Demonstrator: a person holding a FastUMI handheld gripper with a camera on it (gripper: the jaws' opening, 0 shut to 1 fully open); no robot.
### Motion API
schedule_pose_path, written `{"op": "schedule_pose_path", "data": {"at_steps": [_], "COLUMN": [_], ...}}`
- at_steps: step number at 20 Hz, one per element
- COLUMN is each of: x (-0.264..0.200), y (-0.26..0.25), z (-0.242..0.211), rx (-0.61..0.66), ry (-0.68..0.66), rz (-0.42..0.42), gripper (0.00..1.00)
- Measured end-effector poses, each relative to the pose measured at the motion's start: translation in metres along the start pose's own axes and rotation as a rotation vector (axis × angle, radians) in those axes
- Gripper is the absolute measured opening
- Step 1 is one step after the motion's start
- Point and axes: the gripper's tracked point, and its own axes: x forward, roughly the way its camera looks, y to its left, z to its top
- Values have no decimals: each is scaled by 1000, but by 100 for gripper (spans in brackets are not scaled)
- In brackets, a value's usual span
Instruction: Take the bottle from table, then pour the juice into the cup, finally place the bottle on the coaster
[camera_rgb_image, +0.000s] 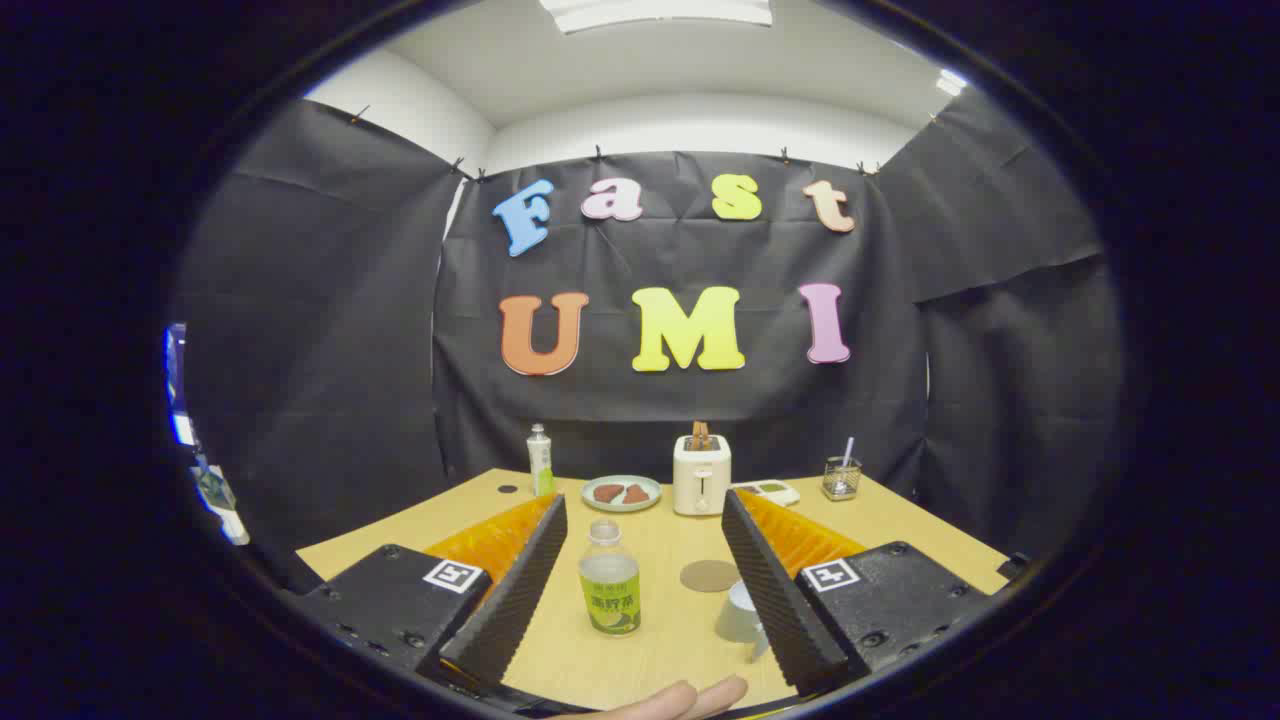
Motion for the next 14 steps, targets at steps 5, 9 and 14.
{"op": "schedule_pose_path", "data": {"at_steps": [5,9,14], "x": [-3,-2,4], "y": [3,5,5], "z": [-2,0,-3], "rx": [4,4,-4], "ry": [17,17,22], "rz": [-11,-14,-14], "gripper": [100,100,100]}}
